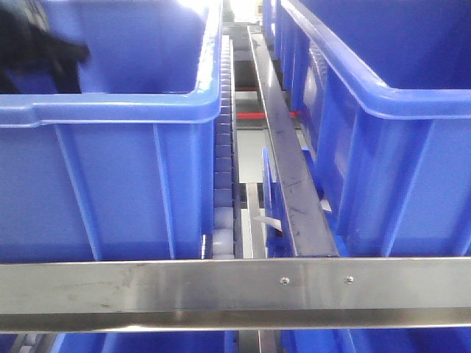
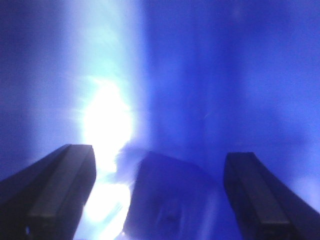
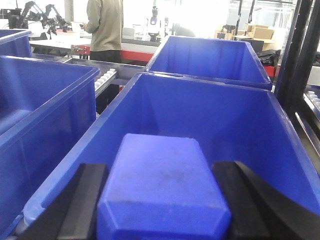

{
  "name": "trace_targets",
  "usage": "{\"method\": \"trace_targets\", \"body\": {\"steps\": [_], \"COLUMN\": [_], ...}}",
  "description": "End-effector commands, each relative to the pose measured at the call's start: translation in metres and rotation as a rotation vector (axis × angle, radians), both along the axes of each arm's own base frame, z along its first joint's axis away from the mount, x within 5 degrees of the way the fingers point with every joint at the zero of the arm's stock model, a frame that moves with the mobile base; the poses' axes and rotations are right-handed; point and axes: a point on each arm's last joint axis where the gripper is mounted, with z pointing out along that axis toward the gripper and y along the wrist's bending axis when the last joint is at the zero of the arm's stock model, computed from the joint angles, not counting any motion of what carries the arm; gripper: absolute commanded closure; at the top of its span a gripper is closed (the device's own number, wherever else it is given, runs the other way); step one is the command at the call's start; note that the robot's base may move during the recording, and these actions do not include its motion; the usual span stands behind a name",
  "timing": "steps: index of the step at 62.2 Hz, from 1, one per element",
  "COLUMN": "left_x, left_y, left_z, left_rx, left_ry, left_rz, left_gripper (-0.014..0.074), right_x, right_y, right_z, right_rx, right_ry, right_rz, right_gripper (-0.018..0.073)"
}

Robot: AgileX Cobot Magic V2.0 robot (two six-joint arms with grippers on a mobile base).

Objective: Pick and sort blue part to right shelf
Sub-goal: 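Lower the left gripper into a blue bin and open it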

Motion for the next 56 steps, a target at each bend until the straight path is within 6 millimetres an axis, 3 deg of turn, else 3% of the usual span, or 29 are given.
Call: {"method": "trace_targets", "body": {"steps": [1, 13, 31, 35, 47, 56], "left_x": [-0.023, -0.082, -0.165, -0.183, -0.224, -0.250], "left_y": [0.002, 0.015, 0.037, 0.043, 0.057, 0.065], "left_z": [0.053, 0.073, 0.080, 0.086, 0.101, 0.109], "left_rx": [-0.034, -0.054, -0.073, -0.065, -0.015, 0.004], "left_ry": [-0.144, -0.235, -0.427, -0.490, -0.657, -0.751], "left_rz": [-0.012, -0.026, -0.057, -0.064, -0.077, -0.074], "left_gripper": [0.0057, 0.0195, 0.0421, 0.0477, 0.0471, 0.0472], "right_x": [-0.002, -0.002, 0.002, 0.008, 0.047, 0.088], "right_y": [0.000, 0.000, 0.001, 0.003, 0.015, 0.027], "right_z": [0.015, 0.015, 0.018, 0.021, 0.036, 0.051], "right_rx": [0.003, 0.003, 0.000, -0.003, 0.053, 0.061], "right_ry": [-0.102, -0.102, -0.085, -0.050, 0.148, 0.308], "right_rz": [0.006, 0.006, 0.006, 0.007, 0.029, 0.032], "right_gripper": [0.0415, 0.0415, 0.0415, 0.0415, 0.0415, 0.0415]}}
